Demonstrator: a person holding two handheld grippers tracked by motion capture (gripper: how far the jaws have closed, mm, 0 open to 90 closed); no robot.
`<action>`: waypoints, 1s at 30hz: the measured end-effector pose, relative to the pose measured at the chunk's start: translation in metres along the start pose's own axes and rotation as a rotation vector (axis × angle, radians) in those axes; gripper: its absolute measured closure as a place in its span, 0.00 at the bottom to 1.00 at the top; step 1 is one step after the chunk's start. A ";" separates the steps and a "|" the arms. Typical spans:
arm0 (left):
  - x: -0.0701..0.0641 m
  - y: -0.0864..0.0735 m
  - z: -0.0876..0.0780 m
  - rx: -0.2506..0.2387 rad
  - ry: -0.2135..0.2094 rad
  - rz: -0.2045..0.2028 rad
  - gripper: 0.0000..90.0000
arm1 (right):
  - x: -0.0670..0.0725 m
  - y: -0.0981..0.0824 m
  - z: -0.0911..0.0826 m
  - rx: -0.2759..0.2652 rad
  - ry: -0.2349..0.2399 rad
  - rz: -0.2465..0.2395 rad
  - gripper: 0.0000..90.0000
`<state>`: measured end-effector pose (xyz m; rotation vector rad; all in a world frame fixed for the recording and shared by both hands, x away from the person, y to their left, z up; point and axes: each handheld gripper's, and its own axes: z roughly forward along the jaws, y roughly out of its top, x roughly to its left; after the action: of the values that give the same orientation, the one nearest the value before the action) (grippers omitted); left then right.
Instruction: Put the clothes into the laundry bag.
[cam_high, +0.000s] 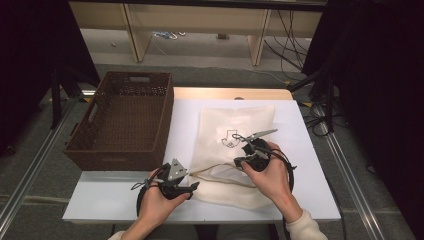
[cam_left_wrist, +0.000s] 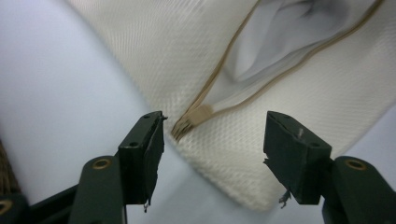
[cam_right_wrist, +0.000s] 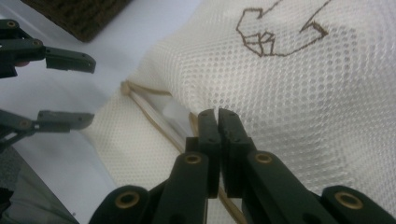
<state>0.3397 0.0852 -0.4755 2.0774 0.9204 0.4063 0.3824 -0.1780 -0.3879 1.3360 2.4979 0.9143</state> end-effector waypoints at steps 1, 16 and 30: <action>0.002 -0.001 0.001 0.020 0.000 0.007 0.43 | -0.001 0.000 0.000 0.033 0.006 0.007 0.99; 0.010 -0.007 0.016 0.112 -0.058 -0.007 0.59 | -0.014 -0.005 0.019 0.181 -0.042 0.078 1.00; 0.014 -0.003 0.018 0.135 -0.038 0.002 0.91 | -0.001 0.000 0.002 0.093 -0.049 0.030 0.85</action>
<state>0.3580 0.0873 -0.4892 2.2010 0.9462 0.3115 0.3836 -0.1777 -0.3895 1.4100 2.5182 0.7695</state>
